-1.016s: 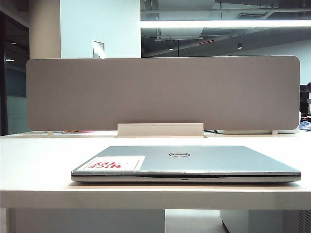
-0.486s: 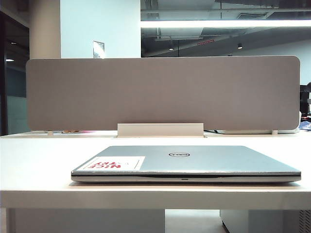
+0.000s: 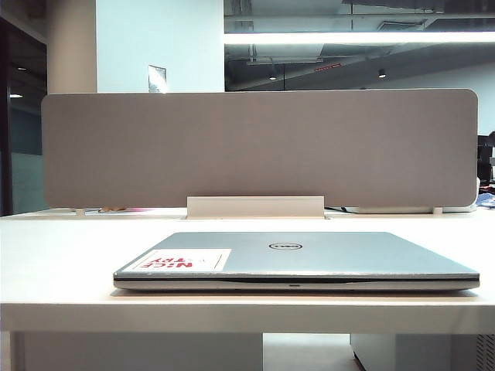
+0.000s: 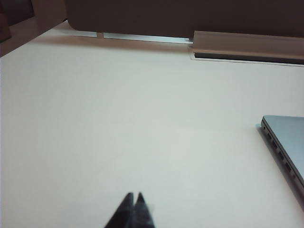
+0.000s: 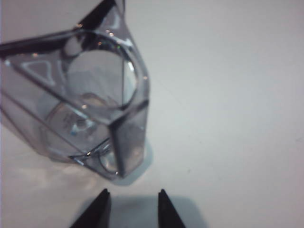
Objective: Pick up the water cup and place it on the side of the laptop away from you.
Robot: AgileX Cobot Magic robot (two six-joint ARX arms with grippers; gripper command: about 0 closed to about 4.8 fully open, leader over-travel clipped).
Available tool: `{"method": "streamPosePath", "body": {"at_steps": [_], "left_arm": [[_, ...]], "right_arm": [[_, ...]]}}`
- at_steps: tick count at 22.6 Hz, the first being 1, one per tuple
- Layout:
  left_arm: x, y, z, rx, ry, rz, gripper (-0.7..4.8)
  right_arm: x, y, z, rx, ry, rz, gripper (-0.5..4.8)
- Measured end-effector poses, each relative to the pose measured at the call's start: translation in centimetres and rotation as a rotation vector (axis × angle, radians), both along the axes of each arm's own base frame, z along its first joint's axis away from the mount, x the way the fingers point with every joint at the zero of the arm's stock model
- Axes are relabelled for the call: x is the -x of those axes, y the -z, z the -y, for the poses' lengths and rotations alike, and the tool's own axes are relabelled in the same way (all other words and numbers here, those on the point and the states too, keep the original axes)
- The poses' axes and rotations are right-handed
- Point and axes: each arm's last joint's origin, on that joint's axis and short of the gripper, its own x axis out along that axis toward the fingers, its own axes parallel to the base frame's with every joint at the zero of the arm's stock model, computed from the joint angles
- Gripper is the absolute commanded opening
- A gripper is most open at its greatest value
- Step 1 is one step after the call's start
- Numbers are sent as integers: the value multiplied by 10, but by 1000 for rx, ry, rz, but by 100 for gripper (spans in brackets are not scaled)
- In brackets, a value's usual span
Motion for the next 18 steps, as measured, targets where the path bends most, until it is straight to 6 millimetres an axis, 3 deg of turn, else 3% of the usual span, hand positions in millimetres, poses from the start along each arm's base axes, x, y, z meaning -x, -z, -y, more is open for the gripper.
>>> {"method": "streamPosePath", "body": {"at_steps": [8,18], "left_arm": [[0,0,0,0,0,0,-5],[0,0,1,2,24,0,-5]], "right_arm": [[-7,3,3,24,12,67,144],[-17,-6,8,60,63,111,139]]}}
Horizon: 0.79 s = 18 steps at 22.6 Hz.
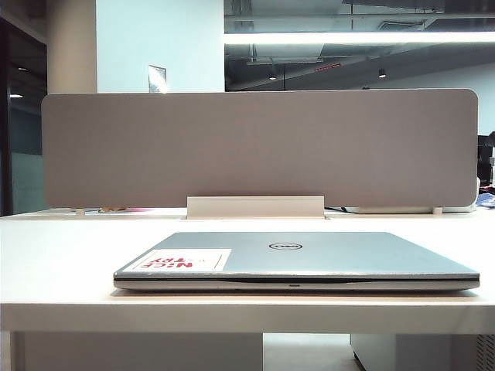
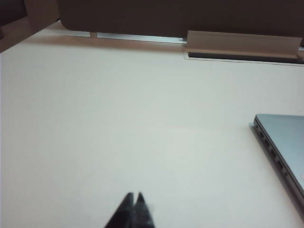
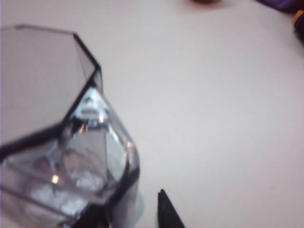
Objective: Pick up the water cup and place it on the side of the laptop away from you.
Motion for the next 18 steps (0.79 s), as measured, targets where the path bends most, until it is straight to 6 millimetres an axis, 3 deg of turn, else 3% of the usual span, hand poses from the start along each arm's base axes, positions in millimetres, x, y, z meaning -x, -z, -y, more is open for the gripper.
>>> {"method": "streamPosePath", "body": {"at_steps": [2,9,18], "left_arm": [[0,0,0,0,0,0,-5],[0,0,0,0,0,0,-5],[0,0,0,0,0,0,-5]], "right_arm": [[-6,0,2,1,1,3,78],[-9,12,3,-15,1,-38,75],[-11,6,4,-1,0,23,47]]}}
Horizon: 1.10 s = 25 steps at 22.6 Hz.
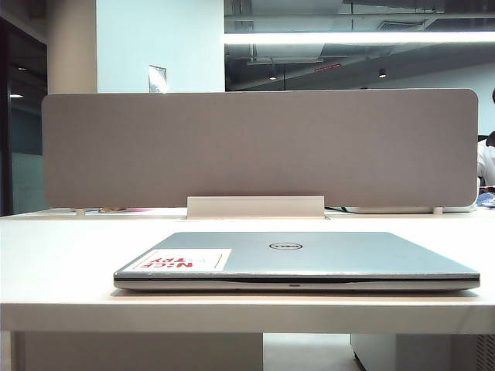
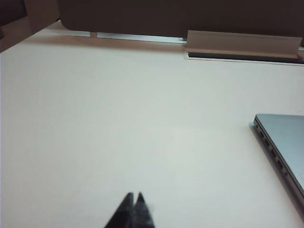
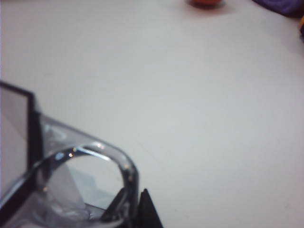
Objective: Pick up the water cup and place it on the side of the laptop away from you.
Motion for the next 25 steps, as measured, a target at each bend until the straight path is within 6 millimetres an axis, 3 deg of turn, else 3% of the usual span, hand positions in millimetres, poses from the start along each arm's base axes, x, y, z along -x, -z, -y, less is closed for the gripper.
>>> {"method": "streamPosePath", "body": {"at_steps": [8,15,18,25], "left_arm": [[0,2,0,0,0,-23,-5],[0,2,0,0,0,-22,-5],[0,2,0,0,0,-23,-5],[0,2,0,0,0,-22,-5]], "right_arm": [[0,-2,3,3,5,17,-1],[-1,-3,2,-8,-38,28,-1],[-4,-5,-9,-10,-98,38,-1],[-29,-39,-56,4,-287,142,-1]]}}
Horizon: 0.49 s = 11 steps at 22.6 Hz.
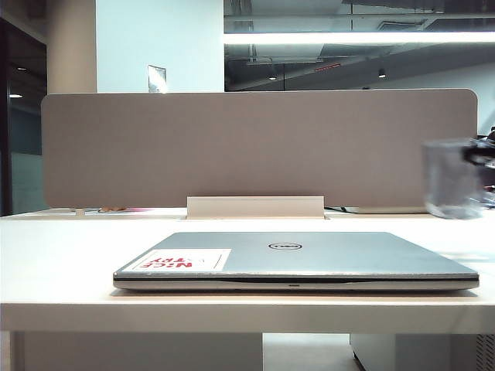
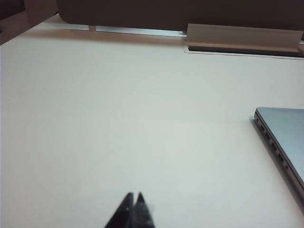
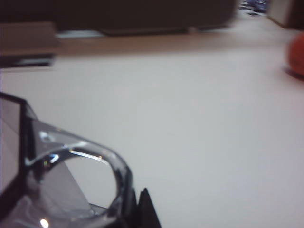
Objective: Pick up the water cup and place it on the side of the laptop away from you.
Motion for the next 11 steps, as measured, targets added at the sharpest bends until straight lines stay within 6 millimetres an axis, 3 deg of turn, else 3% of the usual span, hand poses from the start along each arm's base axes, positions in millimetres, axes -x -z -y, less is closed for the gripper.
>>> {"method": "streamPosePath", "body": {"at_steps": [6,8,11], "left_arm": [[0,0,1,3,22,0,-5],[0,0,1,22,23,-1,-5],[0,0,1,25,23,-1,-5]], "right_arm": [[-28,-30,-38,-3,-129,-16,-1],[-43,-54,-58,-2,-186,12,-1],[-56,-71,-72,-2,-220,40,-1]]}}
